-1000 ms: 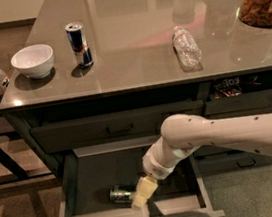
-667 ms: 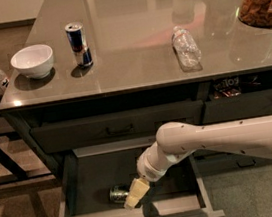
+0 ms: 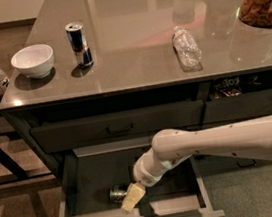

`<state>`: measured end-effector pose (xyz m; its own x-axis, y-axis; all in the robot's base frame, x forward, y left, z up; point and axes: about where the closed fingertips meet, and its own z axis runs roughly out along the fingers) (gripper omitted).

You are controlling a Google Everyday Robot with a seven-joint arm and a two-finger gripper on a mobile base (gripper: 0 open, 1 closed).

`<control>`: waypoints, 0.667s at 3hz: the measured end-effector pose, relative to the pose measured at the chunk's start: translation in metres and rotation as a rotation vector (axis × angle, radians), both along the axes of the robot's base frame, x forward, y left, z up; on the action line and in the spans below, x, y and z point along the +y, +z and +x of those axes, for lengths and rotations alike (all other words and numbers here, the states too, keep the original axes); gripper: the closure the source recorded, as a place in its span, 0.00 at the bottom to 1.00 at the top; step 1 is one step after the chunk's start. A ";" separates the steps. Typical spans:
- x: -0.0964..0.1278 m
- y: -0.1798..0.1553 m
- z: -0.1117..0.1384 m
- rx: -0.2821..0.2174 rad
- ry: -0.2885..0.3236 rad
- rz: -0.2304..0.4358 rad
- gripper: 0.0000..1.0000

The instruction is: Pick green can from middle drawer and place on counter

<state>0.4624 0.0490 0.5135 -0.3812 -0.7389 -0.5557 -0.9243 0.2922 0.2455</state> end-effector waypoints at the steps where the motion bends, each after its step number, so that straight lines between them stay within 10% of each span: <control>1: 0.019 -0.065 0.009 0.016 -0.024 0.016 0.00; 2: 0.019 -0.068 0.008 0.019 -0.024 0.017 0.00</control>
Offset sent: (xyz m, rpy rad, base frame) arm 0.0178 0.0230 -0.1002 0.0179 0.0232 -0.0443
